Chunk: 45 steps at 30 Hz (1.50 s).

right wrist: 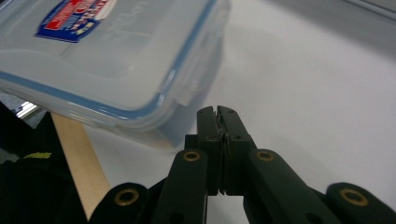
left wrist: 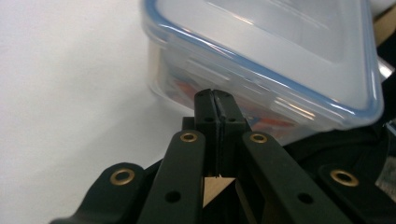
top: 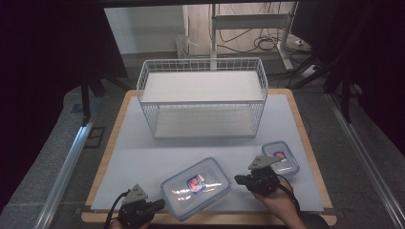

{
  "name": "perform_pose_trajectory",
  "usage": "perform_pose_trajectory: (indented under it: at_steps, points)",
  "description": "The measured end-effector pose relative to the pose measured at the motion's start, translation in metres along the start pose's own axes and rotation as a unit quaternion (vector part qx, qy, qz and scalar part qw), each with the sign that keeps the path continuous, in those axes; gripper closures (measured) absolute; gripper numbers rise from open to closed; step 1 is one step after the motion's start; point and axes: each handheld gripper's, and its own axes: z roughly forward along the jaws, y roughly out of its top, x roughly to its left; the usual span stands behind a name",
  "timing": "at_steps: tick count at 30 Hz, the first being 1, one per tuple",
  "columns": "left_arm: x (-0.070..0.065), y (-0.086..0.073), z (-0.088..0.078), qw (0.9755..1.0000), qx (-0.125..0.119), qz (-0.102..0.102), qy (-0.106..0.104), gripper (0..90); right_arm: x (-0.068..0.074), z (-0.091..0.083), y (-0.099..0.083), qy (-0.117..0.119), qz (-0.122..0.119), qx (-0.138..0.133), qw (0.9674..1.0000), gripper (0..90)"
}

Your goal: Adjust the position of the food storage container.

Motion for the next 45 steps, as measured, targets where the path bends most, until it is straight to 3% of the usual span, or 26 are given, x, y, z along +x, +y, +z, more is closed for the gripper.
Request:
perform_pose_trajectory:
  at_steps: [2, 9, 18, 22, 28, 34, 37, 39, 41, 45]
  points:
    - [0.002, 0.004, 0.004, 1.0000, 0.000, -0.007, -0.007, 89.7, 0.002, 0.002, 0.000, 0.002, -0.003, 0.004, 1.0000, 88.6]
    - [0.003, 0.023, 0.018, 0.9998, 0.002, 0.010, 0.018, 89.7, 0.002, 0.006, -0.005, -0.011, 0.003, 0.019, 0.9998, 89.8]
    - [0.023, 0.050, 0.037, 0.9993, 0.006, 0.005, 0.038, 89.7, 0.001, 0.002, -0.007, -0.013, 0.014, 0.017, 0.9997, 89.9]
    - [0.030, 0.064, 0.056, 0.9983, 0.027, 0.008, 0.050, 89.8, 0.000, 0.002, -0.008, -0.014, 0.014, 0.022, 0.9996, 89.9]
    - [0.032, 0.082, 0.071, 0.9979, 0.022, 0.009, 0.059, 89.8, -0.005, 0.001, -0.009, -0.033, 0.017, 0.031, 0.9988, 89.9]
    - [0.039, 0.093, 0.081, 0.9985, 0.010, 0.000, 0.054, 89.8, -0.010, 0.003, -0.009, -0.041, 0.024, 0.033, 0.9983, 89.9]
    - [0.042, 0.094, 0.081, 0.9987, 0.009, 0.002, 0.050, 89.7, -0.012, 0.006, -0.007, -0.046, 0.023, 0.036, 0.9980, 89.9]
    - [0.041, 0.092, 0.076, 0.9984, 0.009, 0.015, 0.053, 87.5, -0.013, 0.006, -0.007, -0.044, 0.024, 0.037, 0.9981, 89.5]
    - [0.041, 0.090, 0.065, 0.9983, -0.001, 0.022, 0.054, 79.3, -0.013, 0.003, -0.006, -0.053, 0.012, 0.037, 0.9979, 88.3]
    - [0.040, 0.081, 0.036, 0.9955, -0.026, 0.038, 0.082, 64.1, -0.017, -0.011, -0.005, -0.073, 0.002, 0.011, 0.9973, 83.4]
